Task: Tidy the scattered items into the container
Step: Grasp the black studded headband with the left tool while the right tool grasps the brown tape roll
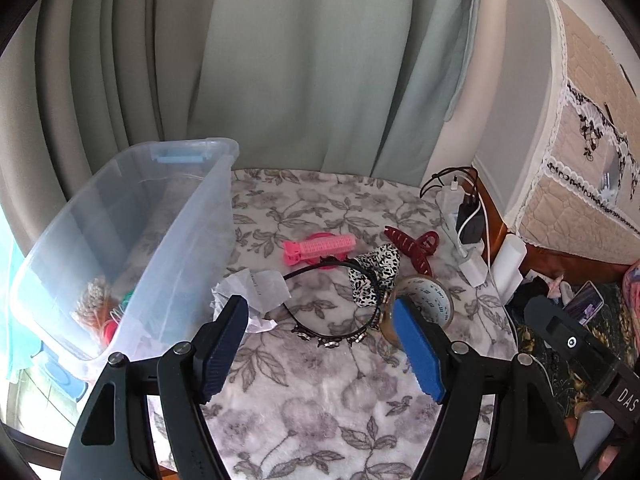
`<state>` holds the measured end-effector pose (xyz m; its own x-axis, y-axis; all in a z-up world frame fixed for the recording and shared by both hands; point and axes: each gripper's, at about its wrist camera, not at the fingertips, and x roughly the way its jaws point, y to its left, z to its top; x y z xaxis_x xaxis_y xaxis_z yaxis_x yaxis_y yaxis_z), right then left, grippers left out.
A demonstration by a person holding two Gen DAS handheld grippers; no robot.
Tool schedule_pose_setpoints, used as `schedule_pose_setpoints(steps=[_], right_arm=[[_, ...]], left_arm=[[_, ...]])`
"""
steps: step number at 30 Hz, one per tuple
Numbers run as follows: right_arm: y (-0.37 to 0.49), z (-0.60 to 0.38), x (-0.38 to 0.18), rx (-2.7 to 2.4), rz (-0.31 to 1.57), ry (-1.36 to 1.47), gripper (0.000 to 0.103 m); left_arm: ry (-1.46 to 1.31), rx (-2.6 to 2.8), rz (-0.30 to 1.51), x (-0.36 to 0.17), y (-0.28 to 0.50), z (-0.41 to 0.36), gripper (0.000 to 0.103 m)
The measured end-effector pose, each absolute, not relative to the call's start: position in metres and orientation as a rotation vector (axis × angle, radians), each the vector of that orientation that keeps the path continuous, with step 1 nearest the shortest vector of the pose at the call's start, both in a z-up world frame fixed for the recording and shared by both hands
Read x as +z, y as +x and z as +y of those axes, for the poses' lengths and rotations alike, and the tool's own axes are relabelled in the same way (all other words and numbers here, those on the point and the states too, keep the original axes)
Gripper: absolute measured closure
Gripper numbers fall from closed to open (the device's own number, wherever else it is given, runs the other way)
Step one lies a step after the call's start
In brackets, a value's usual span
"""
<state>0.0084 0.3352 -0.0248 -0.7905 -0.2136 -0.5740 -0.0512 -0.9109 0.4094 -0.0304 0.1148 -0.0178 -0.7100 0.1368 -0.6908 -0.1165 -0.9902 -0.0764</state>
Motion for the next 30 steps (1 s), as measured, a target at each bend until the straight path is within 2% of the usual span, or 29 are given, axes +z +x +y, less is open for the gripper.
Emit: schedule_pose_setpoints(steps=[9, 15, 18, 21, 24, 30], right_arm=[[-0.003, 0.349, -0.054, -2.769, -0.726, 1.017, 0.000], [-0.012, 0.350, -0.073, -2.726, -0.774, 1.071, 0.000], [-0.021, 0.349, -0.086, -2.646, -0.778, 1.174, 0.000], [-0.025, 0.350, -0.097, -2.619, -0.796, 1.225, 0.000], [-0.029, 0.349, -0.102, -2.606, -0.795, 1.242, 0.000], [-0.037, 0.343, -0.102, -2.628, -0.727, 1.254, 0.000]], left_arm=[[-1.060, 2.726, -0.189, -0.031, -0.038, 0.115, 0.027], [-1.136, 2.639, -0.292, -0.049, -0.046, 0.117, 0.027], [-1.191, 2.566, -0.415, -0.060, -0.052, 0.114, 0.027], [-1.132, 2.590, -0.503, -0.062, -0.052, 0.109, 0.027], [-1.088, 2.625, -0.454, -0.061, -0.052, 0.113, 0.027], [-1.121, 2.626, -0.195, -0.071, -0.066, 0.129, 0.027]])
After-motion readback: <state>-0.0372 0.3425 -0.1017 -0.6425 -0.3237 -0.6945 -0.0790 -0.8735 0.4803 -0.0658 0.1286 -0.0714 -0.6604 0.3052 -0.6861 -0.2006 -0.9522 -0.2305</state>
